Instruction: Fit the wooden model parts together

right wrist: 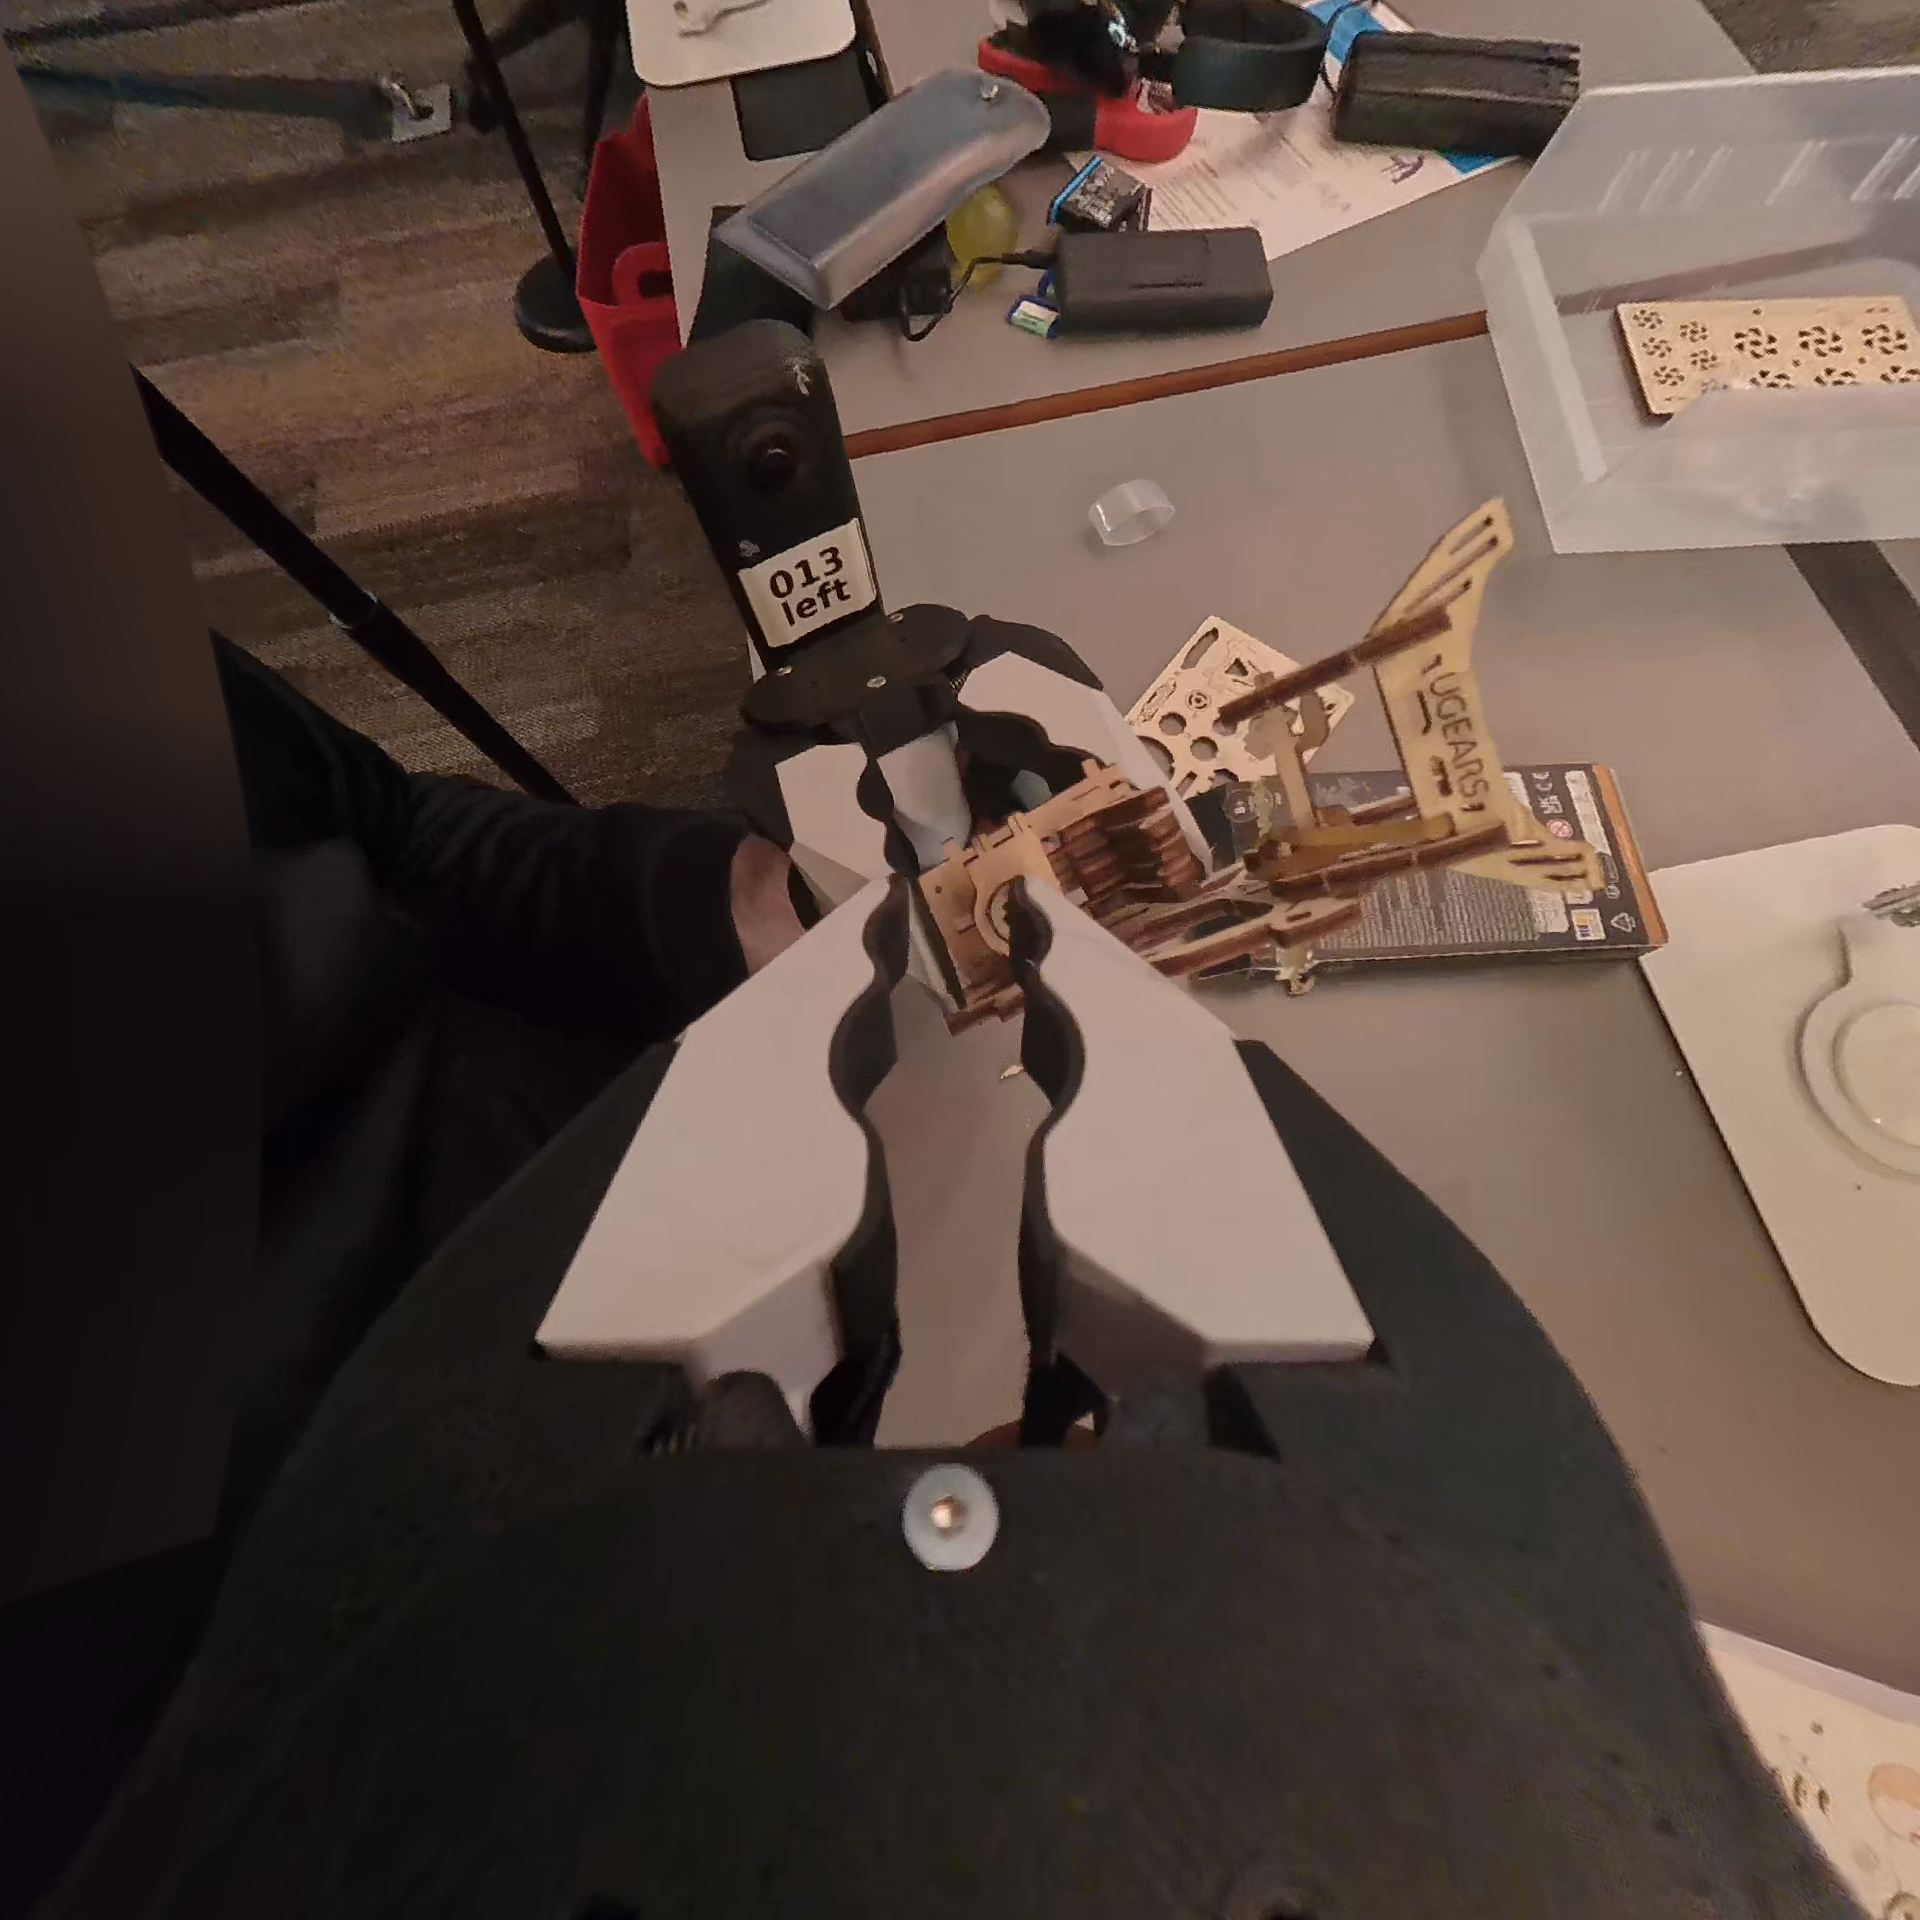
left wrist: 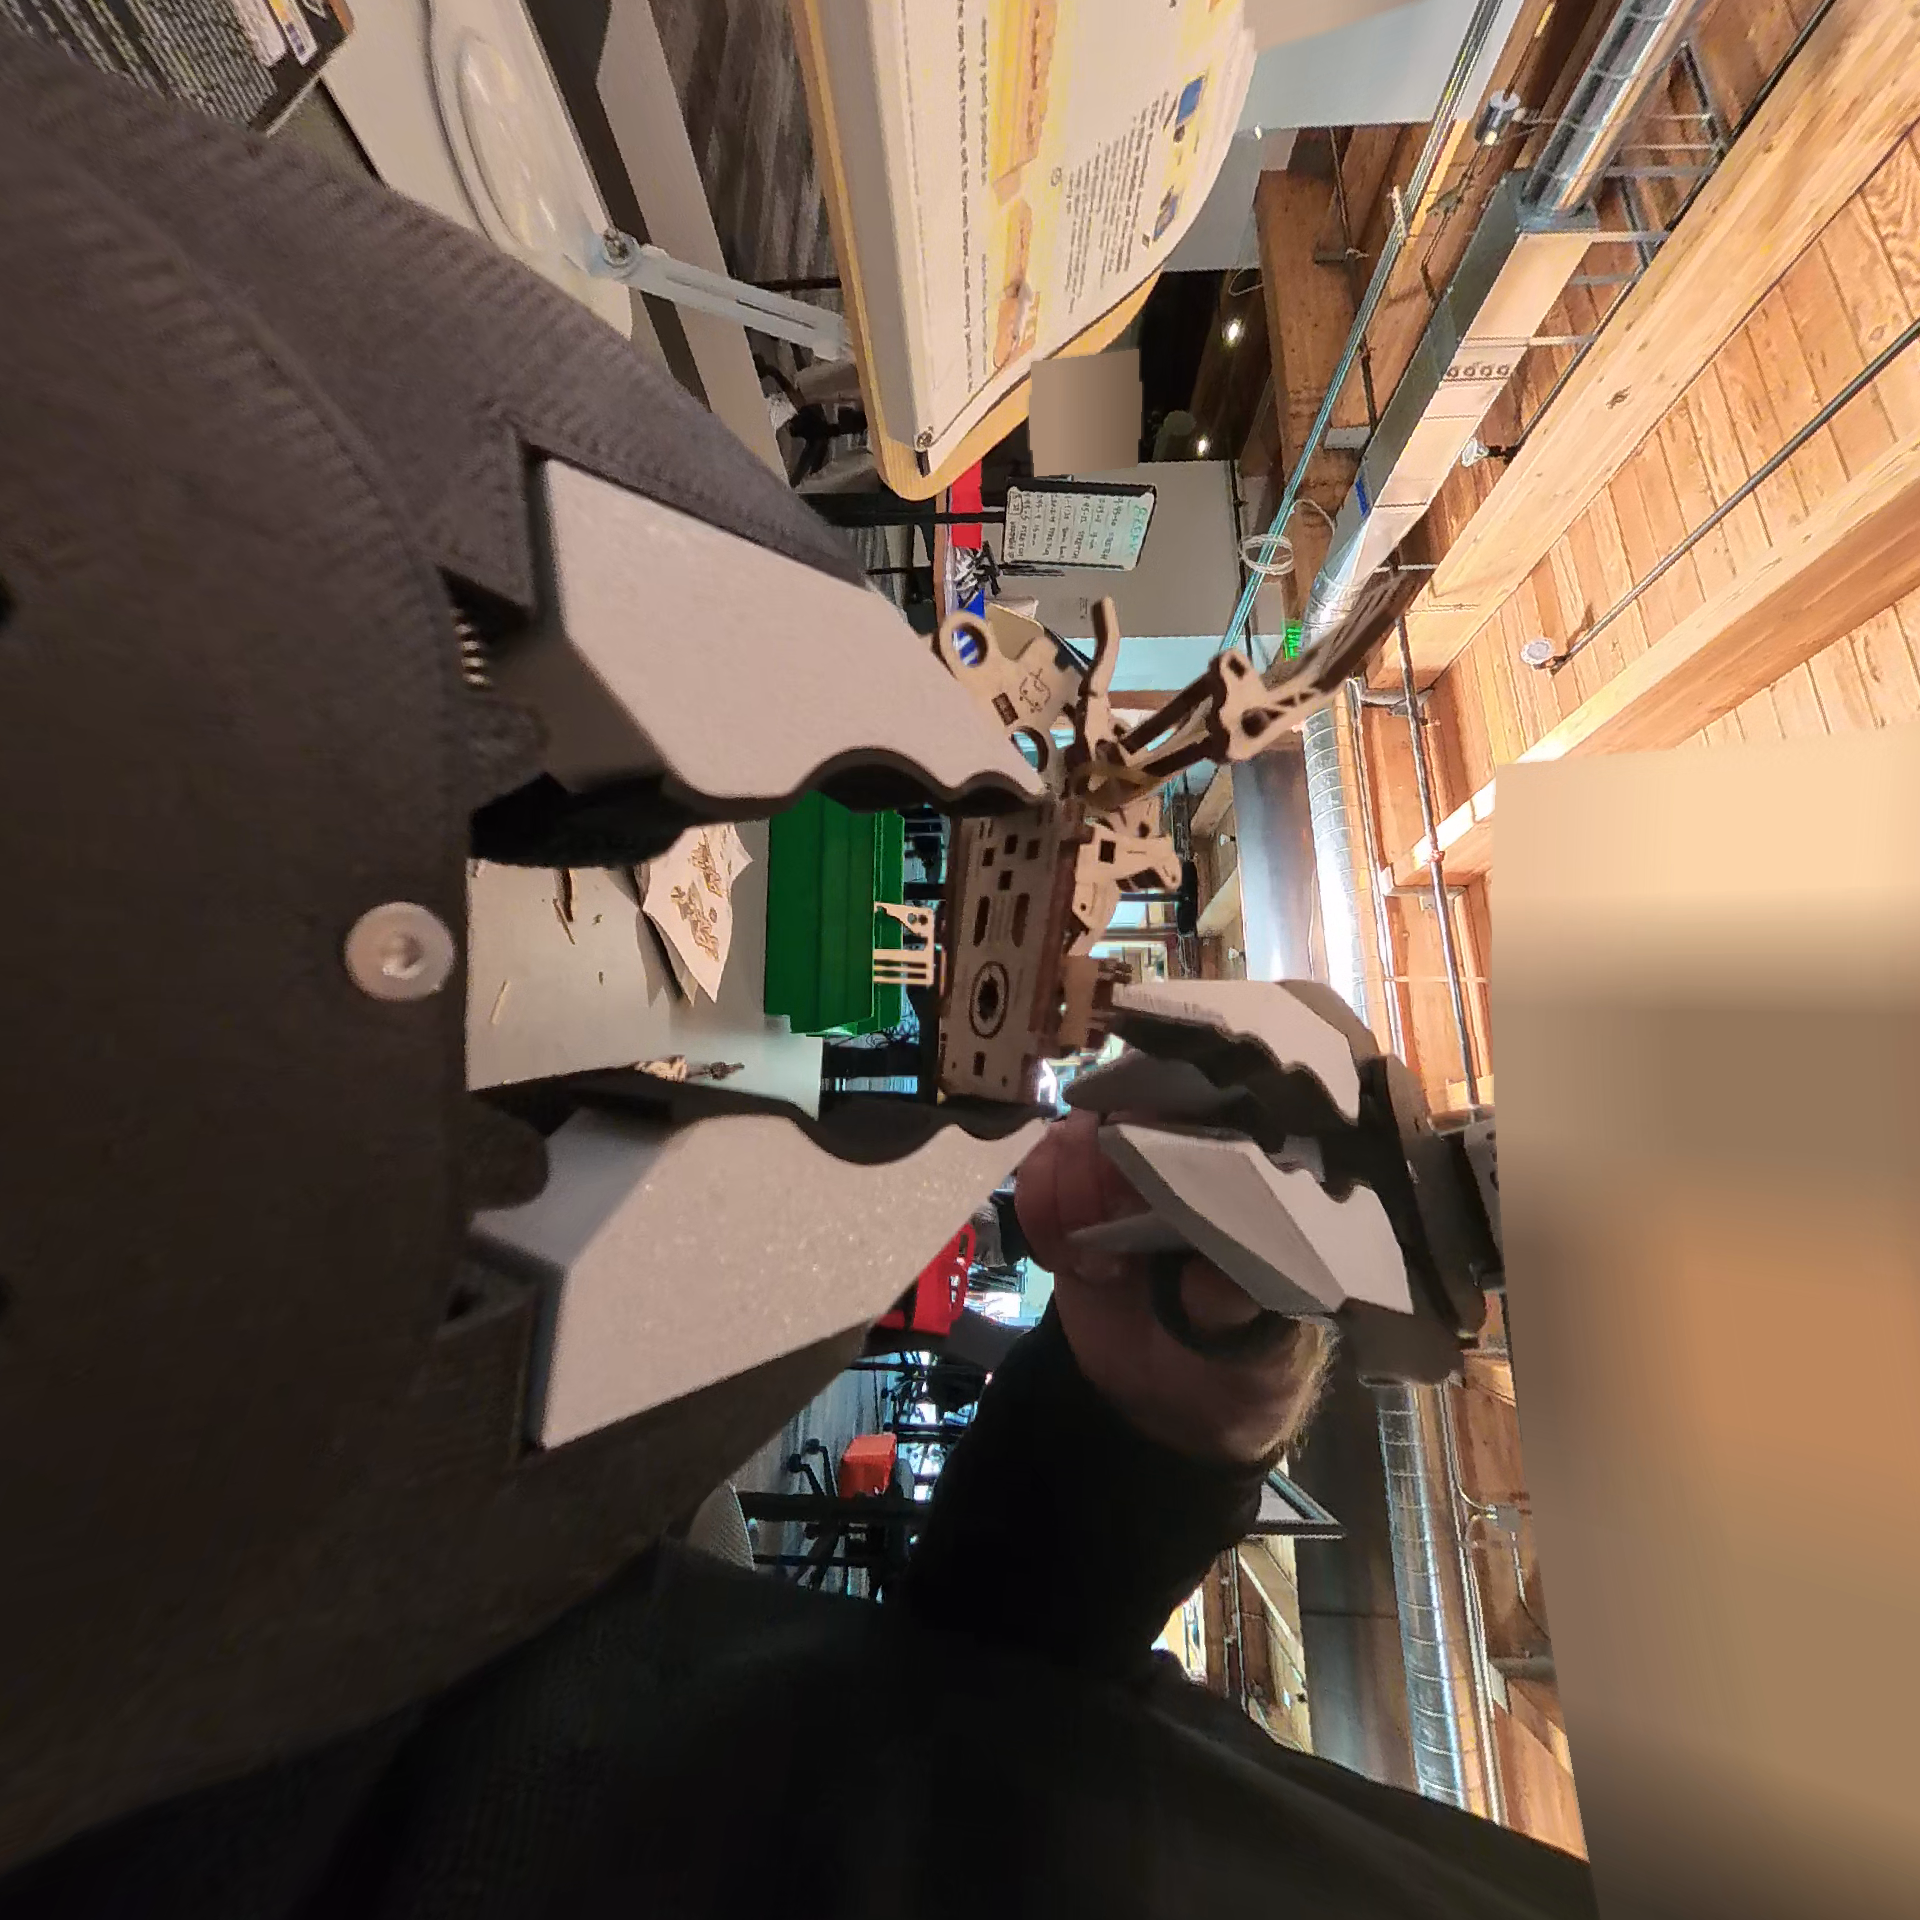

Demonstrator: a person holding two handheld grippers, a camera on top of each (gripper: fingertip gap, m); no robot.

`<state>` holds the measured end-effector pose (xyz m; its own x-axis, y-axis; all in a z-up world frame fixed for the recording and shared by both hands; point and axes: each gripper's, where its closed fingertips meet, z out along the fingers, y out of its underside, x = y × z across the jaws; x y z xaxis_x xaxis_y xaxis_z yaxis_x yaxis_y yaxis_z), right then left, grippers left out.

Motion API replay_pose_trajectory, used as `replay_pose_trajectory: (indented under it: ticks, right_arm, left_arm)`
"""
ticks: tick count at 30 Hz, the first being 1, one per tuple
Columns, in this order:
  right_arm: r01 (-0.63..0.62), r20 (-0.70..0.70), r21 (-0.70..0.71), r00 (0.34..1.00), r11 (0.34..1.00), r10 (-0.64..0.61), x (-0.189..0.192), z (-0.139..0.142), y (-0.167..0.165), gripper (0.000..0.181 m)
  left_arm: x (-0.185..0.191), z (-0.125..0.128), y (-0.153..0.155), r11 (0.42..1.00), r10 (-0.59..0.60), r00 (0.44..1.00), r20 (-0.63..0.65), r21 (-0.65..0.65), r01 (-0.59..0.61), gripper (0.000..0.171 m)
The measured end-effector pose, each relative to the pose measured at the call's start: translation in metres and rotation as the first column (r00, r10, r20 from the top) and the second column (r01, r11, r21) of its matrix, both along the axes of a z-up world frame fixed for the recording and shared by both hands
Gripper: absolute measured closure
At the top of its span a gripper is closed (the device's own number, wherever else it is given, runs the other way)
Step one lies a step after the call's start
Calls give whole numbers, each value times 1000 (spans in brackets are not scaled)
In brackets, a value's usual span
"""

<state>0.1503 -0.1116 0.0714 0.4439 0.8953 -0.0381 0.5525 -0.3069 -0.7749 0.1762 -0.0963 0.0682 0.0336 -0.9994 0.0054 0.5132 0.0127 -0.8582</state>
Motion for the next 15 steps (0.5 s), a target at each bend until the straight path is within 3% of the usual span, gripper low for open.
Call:
replay_pose_trajectory:
  ticks: [15]
  right_arm:
    - [0,-18,55,1000,998,1,-1,4,-6,164]
  left_arm:
    - [-2,5,-1,999,-29,999,42,-29,30,120]
